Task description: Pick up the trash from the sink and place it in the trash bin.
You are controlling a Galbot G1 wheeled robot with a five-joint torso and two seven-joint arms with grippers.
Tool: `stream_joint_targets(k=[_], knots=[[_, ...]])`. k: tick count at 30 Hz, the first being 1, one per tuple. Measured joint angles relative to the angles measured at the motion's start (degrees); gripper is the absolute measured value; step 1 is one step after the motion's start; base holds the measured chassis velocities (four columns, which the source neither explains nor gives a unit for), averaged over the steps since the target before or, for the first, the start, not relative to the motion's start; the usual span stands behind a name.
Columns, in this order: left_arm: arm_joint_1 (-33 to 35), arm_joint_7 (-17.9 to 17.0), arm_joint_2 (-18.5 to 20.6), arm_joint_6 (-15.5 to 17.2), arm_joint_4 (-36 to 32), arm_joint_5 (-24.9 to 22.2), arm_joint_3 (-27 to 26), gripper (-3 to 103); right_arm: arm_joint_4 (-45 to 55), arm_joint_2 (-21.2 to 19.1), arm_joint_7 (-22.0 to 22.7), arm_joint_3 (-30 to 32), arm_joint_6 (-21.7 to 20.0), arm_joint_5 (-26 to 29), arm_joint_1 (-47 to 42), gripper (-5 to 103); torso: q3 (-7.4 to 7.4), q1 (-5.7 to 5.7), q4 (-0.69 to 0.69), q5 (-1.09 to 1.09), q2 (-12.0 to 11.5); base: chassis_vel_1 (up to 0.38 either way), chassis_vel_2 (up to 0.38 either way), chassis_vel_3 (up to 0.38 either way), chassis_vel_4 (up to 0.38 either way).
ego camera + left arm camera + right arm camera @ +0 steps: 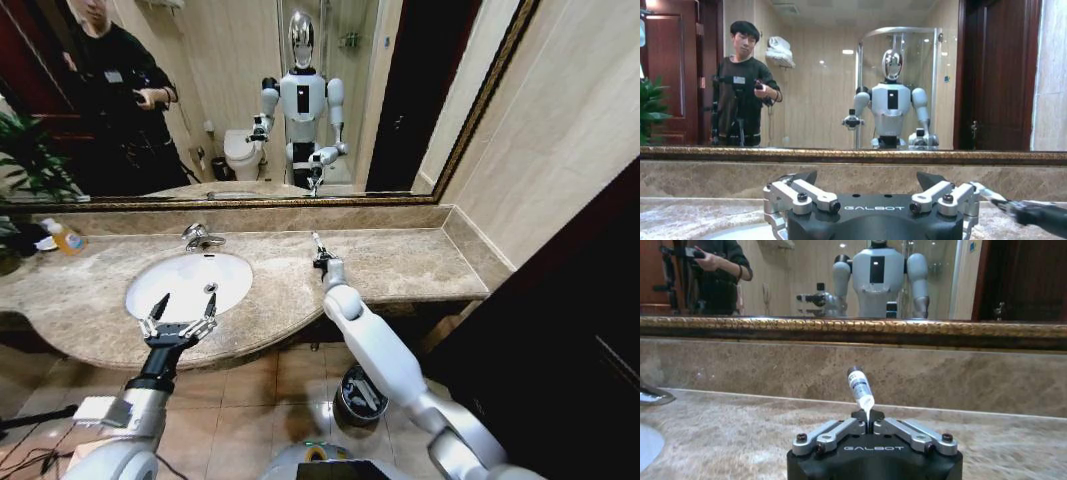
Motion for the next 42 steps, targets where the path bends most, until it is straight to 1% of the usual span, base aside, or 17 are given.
stream_joint_targets(k=[3,4,6,7,9,11,12,15,20,25,30,32,35,37,38,41,42], knots=[[0.0,0.0,0.0,0.0,0.0,0.0,0.0,100,4.5,-3.8,-1.4,2.0,0.9,0.1,-4.9,1,0.00,0.00,-0.01,0.00,0.0,0.000,0.000,0.000,0.000],[0.0,0.0,0.0,0.0,0.0,0.0,0.0,100,4.5,-3.8,-1.4,2.0,0.9,0.1,-4.9,1,0.00,0.00,-0.01,0.00,0.0,0.000,0.000,0.000,0.000],[0.0,0.0,0.0,0.0,0.0,0.0,0.0,100,7.8,-6.6,-4.3,4.6,1.6,0.0,-9.4,1,0.00,0.00,-0.01,0.00,0.0,0.000,0.000,0.000,0.000],[0.0,0.0,0.0,0.0,0.0,0.0,0.0,100,7.8,-6.6,-4.3,4.6,1.6,0.0,-9.4,1,0.00,0.00,-0.01,0.00,0.0,0.000,0.000,0.000,0.000],[0.0,0.0,0.0,0.0,0.0,0.0,0.0,100,14.5,-11.3,-13.3,10.3,5.3,-0.1,-18.1,1,0.00,-0.01,-0.02,-0.01,0.0,0.000,0.000,0.000,0.000],[0.0,0.0,0.0,0.0,0.0,0.0,0.0,100,16.4,-12.3,-15.6,11.9,8.0,-0.1,-21.3,1,0.00,-0.01,-0.02,-0.01,0.0,0.000,0.000,0.000,0.000],[0.0,0.0,0.0,0.0,0.0,0.0,0.0,100,16.4,-12.3,-15.6,11.9,8.0,-0.1,-21.3,1,0.00,-0.01,-0.02,-0.01,0.0,0.000,0.000,0.000,0.000],[0.0,0.0,0.0,0.0,0.0,0.0,0.0,100,18.4,-12.7,-17.7,14.0,12.6,-1.1,-26.2,1,0.00,0.00,0.00,0.00,0.0,0.000,0.000,0.000,0.000],[0.0,0.0,0.0,0.0,0.0,0.0,0.0,100,21.4,-12.7,-20.8,18.3,15.2,-1.9,-32.7,1,-0.01,-0.01,-0.01,0.00,0.0,0.000,0.000,0.000,0.000],[0.0,0.0,0.0,0.0,0.0,0.0,0.0,100,24.2,-11.9,-21.7,23.3,15.9,-3.0,-38.1,1,0.00,0.00,-0.01,0.00,0.0,0.000,0.000,0.000,0.000],[0.0,0.0,0.0,0.0,0.0,0.0,0.0,100,25.8,-9.4,-22.9,28.6,16.9,-4.2,-43.5,1,0.00,0.00,-0.01,-0.01,0.0,0.000,0.000,0.000,0.000],[0.0,0.0,0.0,0.0,0.0,0.0,0.0,100,26.0,-7.4,-25.2,31.3,17.7,-4.9,-46.6,1,0.00,0.00,-0.01,-0.01,0.0,0.000,0.000,0.000,0.000],[0.0,0.0,0.0,0.0,0.0,0.0,0.0,100,25.7,-5.6,-26.7,33.1,20.0,-5.8,-49.6,1,0.00,0.00,-0.01,-0.01,0.0,0.000,0.000,0.000,0.000],[0.0,0.0,0.0,0.0,0.0,0.0,0.0,100,24.2,-3.3,-29.5,35.0,22.9,-6.4,-53.2,1,0.00,0.00,-0.01,-0.01,0.0,0.000,0.000,0.000,0.000],[0.0,0.0,0.0,0.0,0.0,0.0,0.0,100,24.2,-3.3,-29.5,35.0,22.9,-6.4,-53.2,1,0.00,0.00,-0.01,-0.01,0.0,0.000,0.000,0.000,0.000],[0.0,0.0,0.0,0.0,0.0,0.0,0.0,100,20.6,-0.7,-34.6,37.2,27.3,-6.9,-56.5,1,0.00,-0.01,-0.01,-0.01,0.0,0.000,0.000,0.000,0.000],[0.0,0.0,0.0,0.0,0.0,0.0,0.0,100,20.6,-0.7,-34.6,37.2,27.3,-6.9,-56.5,1,0.00,-0.01,-0.01,-0.01,0.0,0.000,0.000,0.000,0.000]])
